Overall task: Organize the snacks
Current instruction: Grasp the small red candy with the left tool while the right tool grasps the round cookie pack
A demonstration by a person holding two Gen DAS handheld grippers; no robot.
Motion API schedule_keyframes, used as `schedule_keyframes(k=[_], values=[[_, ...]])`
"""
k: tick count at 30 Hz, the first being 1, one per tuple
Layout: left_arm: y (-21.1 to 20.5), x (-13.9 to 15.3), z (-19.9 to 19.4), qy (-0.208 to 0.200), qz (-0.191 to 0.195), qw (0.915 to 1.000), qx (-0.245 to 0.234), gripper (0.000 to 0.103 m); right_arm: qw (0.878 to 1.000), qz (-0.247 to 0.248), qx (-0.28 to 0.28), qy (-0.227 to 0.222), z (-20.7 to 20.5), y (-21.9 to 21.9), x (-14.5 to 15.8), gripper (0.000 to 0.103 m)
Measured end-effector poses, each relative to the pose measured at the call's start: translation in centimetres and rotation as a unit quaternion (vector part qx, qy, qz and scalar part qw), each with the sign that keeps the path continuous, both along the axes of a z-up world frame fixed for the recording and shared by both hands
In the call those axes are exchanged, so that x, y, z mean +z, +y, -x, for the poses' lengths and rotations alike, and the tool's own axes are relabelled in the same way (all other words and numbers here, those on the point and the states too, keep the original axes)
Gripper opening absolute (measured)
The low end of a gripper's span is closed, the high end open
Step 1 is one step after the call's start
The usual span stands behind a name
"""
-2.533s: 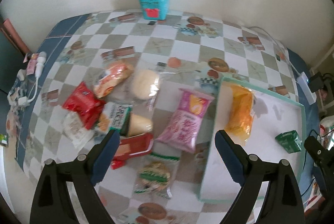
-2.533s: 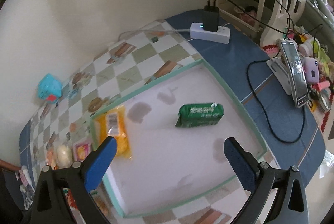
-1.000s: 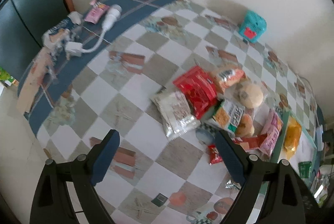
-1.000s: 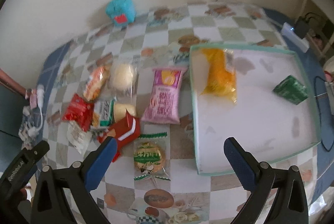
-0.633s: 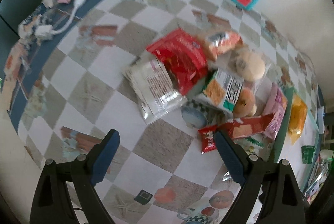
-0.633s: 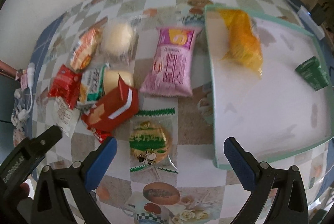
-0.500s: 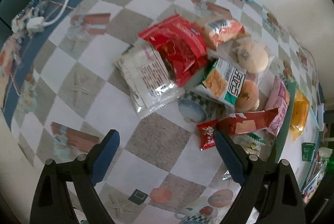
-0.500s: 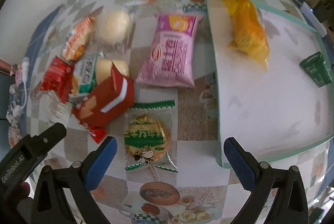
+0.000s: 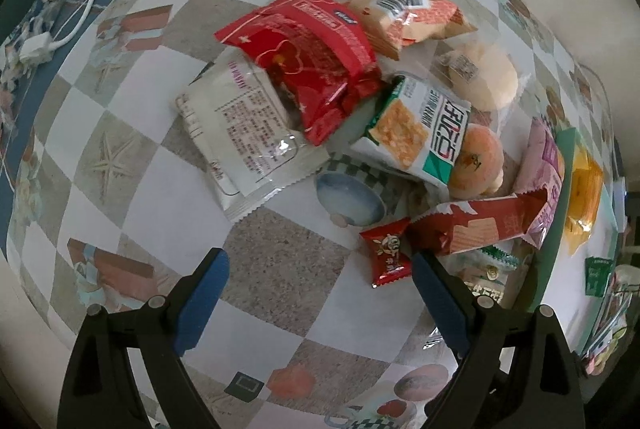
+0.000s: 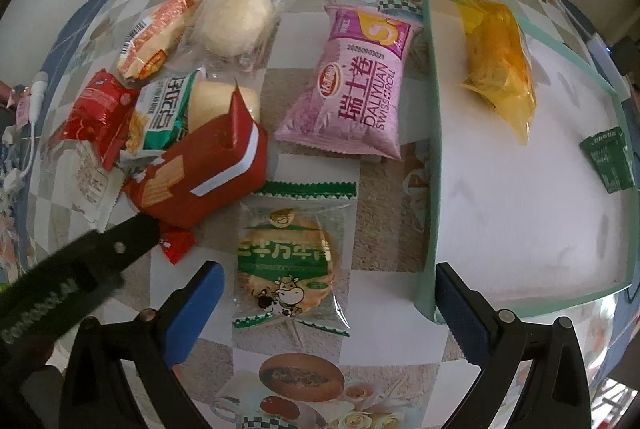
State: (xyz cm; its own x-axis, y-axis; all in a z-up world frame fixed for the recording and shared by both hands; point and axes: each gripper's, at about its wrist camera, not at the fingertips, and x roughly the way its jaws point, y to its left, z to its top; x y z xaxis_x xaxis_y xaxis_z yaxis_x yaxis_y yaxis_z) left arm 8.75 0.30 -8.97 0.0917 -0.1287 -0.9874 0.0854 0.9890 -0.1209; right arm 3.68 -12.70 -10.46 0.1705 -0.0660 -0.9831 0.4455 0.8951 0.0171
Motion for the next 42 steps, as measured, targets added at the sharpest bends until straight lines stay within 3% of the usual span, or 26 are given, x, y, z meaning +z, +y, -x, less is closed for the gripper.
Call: schedule_keyframes(k=[9, 26, 35, 42], values=[[-1.9, 0.0, -0.3, 0.001, -0.013, 0.9999, 0.001, 0.093, 0.999, 0.023, 0.023, -0.017, -0.6, 2.4, 1.2, 0.103], [1.8, -0.6, -1.1, 0.006, -0.015, 0.9995, 0.028, 0.093, 0.995, 0.011, 0.089, -0.051, -2.2, 6.8, 1.9, 0.094], [2.3, -0.6, -0.9, 0.009, -0.013, 0.9995, 0.026, 0.093, 0.999, -0.026, 0.037, -0.022, -2.3, 4.4, -0.2, 0.093], [2.3, -0.6, -0.8, 0.009, -0.014, 0.9995, 0.025, 0.093, 1.000, -0.016, 0.008, -0.012, -2.1, 2.8, -0.4, 0.093]])
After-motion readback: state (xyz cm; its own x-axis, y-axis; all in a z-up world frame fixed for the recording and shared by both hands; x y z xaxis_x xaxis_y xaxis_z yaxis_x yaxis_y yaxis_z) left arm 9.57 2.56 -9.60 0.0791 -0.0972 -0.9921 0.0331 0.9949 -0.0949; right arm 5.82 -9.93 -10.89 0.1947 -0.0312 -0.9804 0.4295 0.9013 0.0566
